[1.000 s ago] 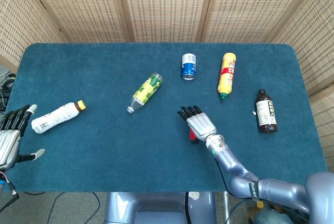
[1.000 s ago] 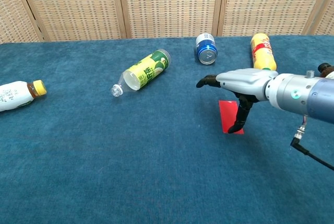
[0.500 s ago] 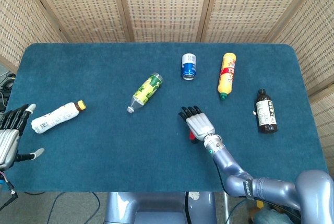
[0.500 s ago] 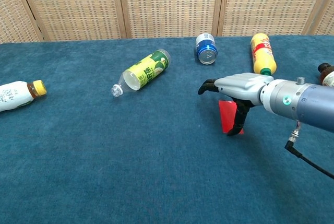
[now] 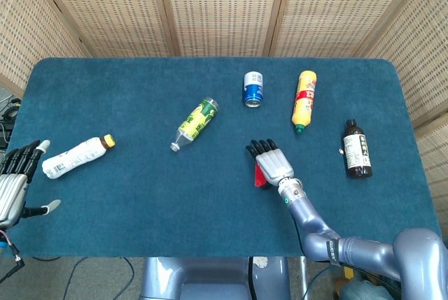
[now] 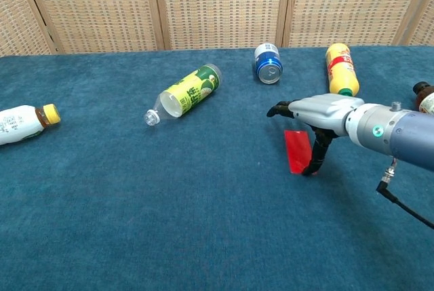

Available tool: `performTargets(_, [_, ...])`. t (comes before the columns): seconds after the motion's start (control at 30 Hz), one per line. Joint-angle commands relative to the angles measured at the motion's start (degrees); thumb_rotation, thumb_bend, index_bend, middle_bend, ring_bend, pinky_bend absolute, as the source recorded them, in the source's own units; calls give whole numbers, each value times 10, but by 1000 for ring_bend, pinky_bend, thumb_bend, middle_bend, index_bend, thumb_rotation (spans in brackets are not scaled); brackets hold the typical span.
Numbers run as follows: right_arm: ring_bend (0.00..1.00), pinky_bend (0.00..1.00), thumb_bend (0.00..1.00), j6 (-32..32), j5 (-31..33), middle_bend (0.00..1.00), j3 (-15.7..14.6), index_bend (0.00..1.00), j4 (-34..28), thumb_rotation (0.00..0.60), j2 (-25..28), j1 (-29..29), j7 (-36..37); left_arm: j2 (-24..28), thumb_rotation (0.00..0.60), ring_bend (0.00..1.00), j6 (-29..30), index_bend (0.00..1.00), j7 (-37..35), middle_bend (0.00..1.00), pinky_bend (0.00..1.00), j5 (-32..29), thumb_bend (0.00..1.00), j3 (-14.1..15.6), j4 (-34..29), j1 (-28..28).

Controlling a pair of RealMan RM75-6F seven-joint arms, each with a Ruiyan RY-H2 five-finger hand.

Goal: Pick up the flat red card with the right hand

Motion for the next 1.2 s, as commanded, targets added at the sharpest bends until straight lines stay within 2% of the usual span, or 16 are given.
performTargets(0.03, [0,0,0,26,-11,0,9,0,2,600,5,-3,0,0,600,0,1,0,-1,0,0,0,0,0,0,0])
performTargets(0.23, [0,0,0,55,-31,0,34,0,-63,600,48,-10,18,2,600,0,2,0,-4,0,0,1,0,0,-1,1])
performTargets(0.33, [0,0,0,59,-33,0,36,0,-101,600,72,-15,21,3,600,0,2,0,-5,0,0,2,0,1,-1,1])
performTargets(0.37, [0,0,0,58,-33,0,34,21,-109,600,76,-16,20,2,600,0,2,0,-5,0,0,2,0,1,-1,1])
performTargets(0.47, [0,0,0,53,-31,0,22,172,-128,600,83,-21,17,2,600,0,4,0,-4,0,0,4,0,2,-3,2])
performTargets(0.53, [0,0,0,47,-29,0,10,227,-133,600,79,-22,12,2,600,0,4,0,-2,0,0,6,0,3,-4,2])
performTargets(0.57, [0,0,0,45,-28,0,5,227,-132,600,75,-22,9,2,600,0,4,0,-1,0,0,6,0,3,-5,2])
performTargets(0.7, [0,0,35,42,-26,0,-2,0,-123,600,63,-20,2,2,600,0,5,0,0,0,0,8,0,3,-6,3])
performTargets(0.9, [0,0,223,38,-26,0,0,0,-87,600,31,-16,11,3,600,0,5,0,-3,0,0,7,0,3,-5,3])
performTargets(1.13, [0,0,342,29,-20,0,0,0,-65,600,17,-13,13,7,600,0,4,0,-14,0,0,4,0,1,-1,2])
performTargets(1.17, [0,0,354,28,-20,0,-1,75,-64,600,16,-13,13,7,600,0,4,0,-15,0,0,4,0,1,-1,2])
performTargets(1.2, [0,0,362,27,-20,0,-1,260,-62,600,15,-13,12,7,600,0,4,0,-16,0,0,5,0,1,-1,2])
